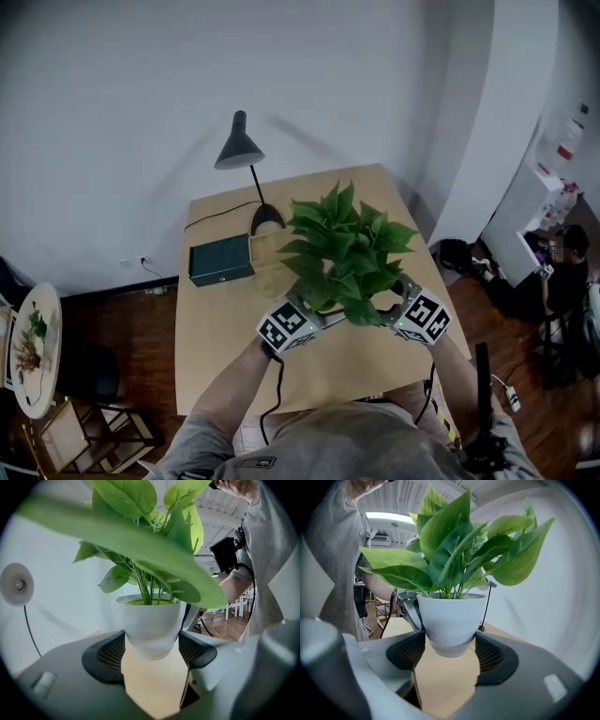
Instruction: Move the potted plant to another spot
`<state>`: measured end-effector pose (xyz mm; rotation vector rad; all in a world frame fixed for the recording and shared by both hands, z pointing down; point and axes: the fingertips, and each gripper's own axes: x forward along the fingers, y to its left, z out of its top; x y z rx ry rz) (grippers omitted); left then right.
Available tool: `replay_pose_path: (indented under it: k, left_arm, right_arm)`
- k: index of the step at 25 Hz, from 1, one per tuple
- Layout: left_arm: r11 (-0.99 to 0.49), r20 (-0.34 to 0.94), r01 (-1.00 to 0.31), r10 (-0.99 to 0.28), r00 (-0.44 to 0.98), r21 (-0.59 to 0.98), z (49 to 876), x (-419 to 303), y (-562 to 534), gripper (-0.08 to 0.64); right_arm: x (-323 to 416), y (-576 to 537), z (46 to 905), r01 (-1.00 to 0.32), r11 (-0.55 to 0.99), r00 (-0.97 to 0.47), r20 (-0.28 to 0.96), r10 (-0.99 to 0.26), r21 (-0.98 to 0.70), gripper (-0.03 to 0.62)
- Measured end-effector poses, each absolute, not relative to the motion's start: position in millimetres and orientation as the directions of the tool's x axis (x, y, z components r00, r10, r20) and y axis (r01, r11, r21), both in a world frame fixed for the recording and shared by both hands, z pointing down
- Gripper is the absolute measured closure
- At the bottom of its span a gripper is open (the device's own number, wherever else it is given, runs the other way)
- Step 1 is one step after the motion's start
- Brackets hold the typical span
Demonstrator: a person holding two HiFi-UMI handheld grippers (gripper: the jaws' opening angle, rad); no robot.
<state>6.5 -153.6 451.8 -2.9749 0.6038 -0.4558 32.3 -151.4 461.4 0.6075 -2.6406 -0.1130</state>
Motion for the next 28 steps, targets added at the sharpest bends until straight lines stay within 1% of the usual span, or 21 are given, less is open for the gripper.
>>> replay_pose_path:
  k: [2,6,13,20,28]
  left_arm:
    - [-0.916,0.275,-0.382,-0.401,0.874,-0.123,445,45,-177,0.207]
    - [-0.91,0.284,-0.4,-0.415,0.864,-0.112,448,90,-203,0.207]
    - [-0.897,0.322,-0.432,-0.438,0.839,-0.093,460,191,-246,0.207]
    - [-0.89,0.317,-0.449,-0.449,0.835,-0.077,459,191,-246,0.207]
    - [-0.897,0.309,-0.436,-0.436,0.845,-0.074,462,182,-247,0.207]
  right_arm:
    - [71,-175,455,-0.387,0.906,-0.821,0.383,-0.422,0.169,0.252]
    - [115,-202,458,-0.369,0.916,-0.833,0.38,-0.401,0.158,0.252]
    - [216,-246,471,-0.33,0.937,-0.862,0.369,-0.348,0.113,0.252]
    - [216,-247,472,-0.307,0.946,-0.867,0.379,-0.322,0.103,0.252]
    - [207,-249,479,-0.325,0.941,-0.853,0.401,-0.334,0.093,0.252]
